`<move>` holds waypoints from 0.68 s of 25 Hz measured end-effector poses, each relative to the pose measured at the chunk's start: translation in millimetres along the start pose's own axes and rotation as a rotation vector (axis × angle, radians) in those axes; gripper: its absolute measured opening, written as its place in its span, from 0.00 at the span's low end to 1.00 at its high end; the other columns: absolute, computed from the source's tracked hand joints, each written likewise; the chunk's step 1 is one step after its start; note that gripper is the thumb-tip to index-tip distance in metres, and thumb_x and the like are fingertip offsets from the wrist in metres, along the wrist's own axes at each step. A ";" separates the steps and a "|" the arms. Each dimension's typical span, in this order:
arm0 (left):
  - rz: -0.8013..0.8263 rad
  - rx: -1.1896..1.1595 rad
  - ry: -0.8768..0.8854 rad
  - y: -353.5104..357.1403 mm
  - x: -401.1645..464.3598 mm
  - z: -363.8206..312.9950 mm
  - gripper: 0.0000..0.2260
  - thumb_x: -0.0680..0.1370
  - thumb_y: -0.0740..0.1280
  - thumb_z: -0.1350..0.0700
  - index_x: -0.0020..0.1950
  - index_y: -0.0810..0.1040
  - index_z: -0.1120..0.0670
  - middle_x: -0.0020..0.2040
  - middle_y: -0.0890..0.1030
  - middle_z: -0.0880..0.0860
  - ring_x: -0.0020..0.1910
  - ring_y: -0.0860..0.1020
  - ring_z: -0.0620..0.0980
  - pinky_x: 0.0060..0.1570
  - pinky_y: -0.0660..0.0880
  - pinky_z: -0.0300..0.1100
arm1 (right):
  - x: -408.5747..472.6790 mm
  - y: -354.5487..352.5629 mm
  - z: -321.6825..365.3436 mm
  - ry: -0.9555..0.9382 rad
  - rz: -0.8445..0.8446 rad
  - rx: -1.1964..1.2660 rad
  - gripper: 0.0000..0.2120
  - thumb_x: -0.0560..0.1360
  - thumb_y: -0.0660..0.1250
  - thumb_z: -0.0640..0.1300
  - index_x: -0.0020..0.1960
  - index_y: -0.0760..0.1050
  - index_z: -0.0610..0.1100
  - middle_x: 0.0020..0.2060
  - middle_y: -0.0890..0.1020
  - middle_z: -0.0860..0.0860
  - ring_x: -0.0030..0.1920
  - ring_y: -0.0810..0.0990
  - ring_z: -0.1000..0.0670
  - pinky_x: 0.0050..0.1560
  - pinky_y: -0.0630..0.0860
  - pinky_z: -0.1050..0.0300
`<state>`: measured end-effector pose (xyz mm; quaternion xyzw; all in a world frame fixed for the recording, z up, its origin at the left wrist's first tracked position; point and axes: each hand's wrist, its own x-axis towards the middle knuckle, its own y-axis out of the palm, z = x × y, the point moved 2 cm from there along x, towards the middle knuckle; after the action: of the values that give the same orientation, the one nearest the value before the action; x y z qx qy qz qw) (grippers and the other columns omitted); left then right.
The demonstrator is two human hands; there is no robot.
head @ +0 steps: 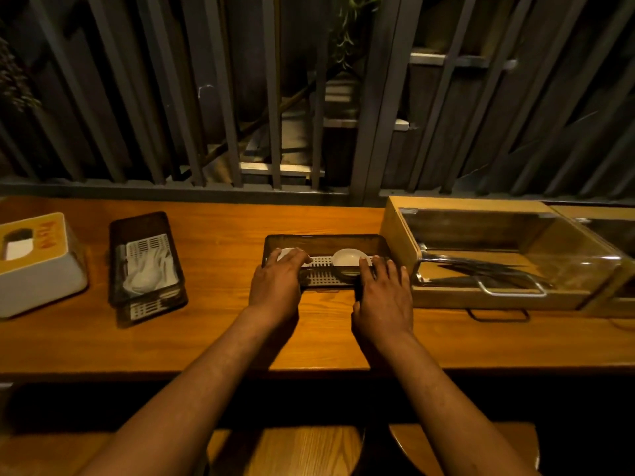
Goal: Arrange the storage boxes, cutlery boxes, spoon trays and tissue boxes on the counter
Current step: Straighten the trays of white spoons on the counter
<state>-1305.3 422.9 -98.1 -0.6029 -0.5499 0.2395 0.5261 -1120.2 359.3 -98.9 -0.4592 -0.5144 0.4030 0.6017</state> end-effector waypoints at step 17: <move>-0.361 -0.093 -0.438 -143.8 -111.2 180.1 0.15 0.79 0.64 0.55 0.66 0.76 0.49 0.63 0.77 0.54 0.60 0.75 0.54 0.50 0.72 0.46 | 3.0 -26.1 228.4 -0.329 0.020 0.600 0.19 0.75 0.64 0.46 0.65 0.76 0.51 0.66 0.74 0.49 0.66 0.71 0.46 0.64 0.70 0.50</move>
<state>-1551.8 365.2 -61.0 -0.4525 -0.7593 0.2411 0.4007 -1345.3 387.1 -61.7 -0.1958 -0.4587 0.6110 0.6147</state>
